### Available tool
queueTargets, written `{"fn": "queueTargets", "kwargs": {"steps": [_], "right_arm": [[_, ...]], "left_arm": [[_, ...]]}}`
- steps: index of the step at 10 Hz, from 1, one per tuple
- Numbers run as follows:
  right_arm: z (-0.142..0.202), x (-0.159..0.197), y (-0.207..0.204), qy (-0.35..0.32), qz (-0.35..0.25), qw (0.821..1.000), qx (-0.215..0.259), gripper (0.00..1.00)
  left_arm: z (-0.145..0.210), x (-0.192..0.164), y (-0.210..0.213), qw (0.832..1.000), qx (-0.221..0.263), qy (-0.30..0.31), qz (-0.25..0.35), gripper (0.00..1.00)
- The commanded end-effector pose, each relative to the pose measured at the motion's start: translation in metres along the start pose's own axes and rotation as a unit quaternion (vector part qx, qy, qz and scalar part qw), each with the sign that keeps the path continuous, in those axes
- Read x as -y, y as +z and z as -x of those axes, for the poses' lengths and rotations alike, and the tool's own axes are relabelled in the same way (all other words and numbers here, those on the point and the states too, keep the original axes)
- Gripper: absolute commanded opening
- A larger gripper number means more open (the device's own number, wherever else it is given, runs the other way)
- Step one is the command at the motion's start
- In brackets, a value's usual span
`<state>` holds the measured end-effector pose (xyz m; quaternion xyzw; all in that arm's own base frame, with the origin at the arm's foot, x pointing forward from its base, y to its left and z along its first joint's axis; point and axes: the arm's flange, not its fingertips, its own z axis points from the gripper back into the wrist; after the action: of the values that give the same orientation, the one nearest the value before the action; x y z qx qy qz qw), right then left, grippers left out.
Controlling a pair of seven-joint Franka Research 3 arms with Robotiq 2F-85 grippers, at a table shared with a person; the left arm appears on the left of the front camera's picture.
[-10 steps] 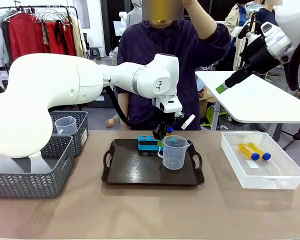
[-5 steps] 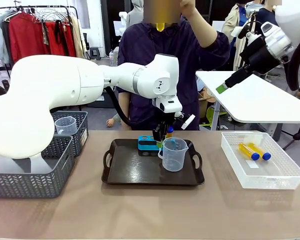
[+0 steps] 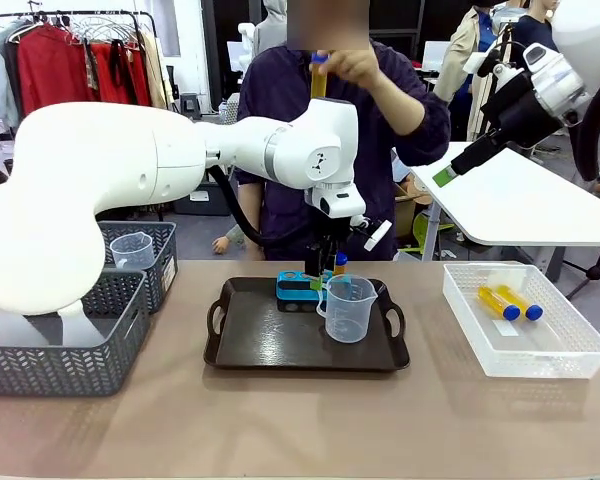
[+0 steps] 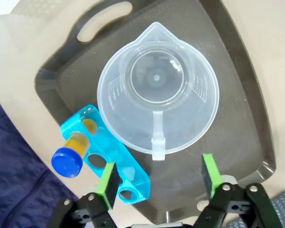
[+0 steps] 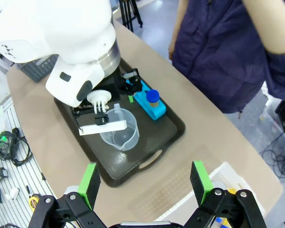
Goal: Prepare the laboratory tools.
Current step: Pick up one Small flask and place it on the Handle tray.
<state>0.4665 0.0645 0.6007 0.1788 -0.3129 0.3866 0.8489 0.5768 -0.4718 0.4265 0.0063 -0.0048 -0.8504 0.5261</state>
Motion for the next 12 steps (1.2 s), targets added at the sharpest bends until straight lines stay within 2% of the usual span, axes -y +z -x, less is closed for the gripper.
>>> {"fn": "queueTargets", "kwargs": {"steps": [1, 5, 7, 10, 12], "right_arm": [[0.000, 0.001, 0.002, 0.001, -0.007, 1.000, 0.006, 1.00], [0.000, 0.001, 0.002, 0.001, -0.007, 1.000, 0.006, 1.00], [0.000, 0.001, 0.002, 0.001, -0.007, 1.000, 0.006, 1.00], [0.000, 0.001, 0.002, 0.001, -0.007, 1.000, 0.006, 1.00], [0.000, 0.001, 0.002, 0.001, -0.007, 1.000, 0.006, 1.00]], "left_arm": [[0.002, 0.013, 0.007, 1.000, -0.005, 0.011, -0.002, 1.00], [0.014, 0.036, 0.045, 0.998, -0.013, 0.040, -0.046, 1.00], [0.040, 0.072, 0.088, 0.996, -0.021, 0.079, -0.047, 1.00], [0.089, 0.112, 0.135, 0.981, -0.026, 0.181, -0.064, 1.00], [0.123, 0.145, 0.161, 0.958, -0.024, 0.279, -0.064, 1.00]]}}
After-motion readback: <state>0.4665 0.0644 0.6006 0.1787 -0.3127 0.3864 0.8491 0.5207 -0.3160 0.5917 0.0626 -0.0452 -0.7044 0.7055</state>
